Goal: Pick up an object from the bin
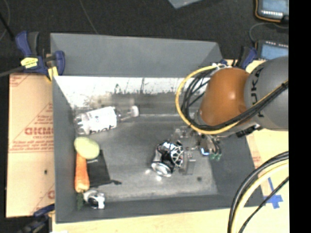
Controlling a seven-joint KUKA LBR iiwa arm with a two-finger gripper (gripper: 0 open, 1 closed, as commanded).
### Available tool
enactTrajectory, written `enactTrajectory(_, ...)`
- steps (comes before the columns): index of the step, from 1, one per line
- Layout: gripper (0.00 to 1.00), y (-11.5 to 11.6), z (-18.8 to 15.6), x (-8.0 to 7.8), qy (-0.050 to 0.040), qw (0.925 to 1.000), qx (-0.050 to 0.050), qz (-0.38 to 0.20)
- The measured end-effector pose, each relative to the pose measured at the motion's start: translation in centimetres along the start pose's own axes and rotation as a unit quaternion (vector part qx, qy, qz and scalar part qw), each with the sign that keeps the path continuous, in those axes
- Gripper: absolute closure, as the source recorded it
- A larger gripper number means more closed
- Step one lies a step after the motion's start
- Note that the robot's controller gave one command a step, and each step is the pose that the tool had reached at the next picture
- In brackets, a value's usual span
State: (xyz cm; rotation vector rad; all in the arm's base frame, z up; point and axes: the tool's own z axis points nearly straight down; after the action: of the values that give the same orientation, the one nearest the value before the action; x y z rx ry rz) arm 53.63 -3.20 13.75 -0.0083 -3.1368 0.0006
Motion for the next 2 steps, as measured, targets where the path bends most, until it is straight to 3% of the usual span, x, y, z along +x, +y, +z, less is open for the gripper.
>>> enactTrajectory(1, 0.0, 0.0, -0.4, -0.2, -0.0035, 1.0, 0.0, 0.0)
enactTrajectory(2, 0.0, 1.1, 3.1, 0.4, -0.0065, 1.0, 0.0, 0.004)
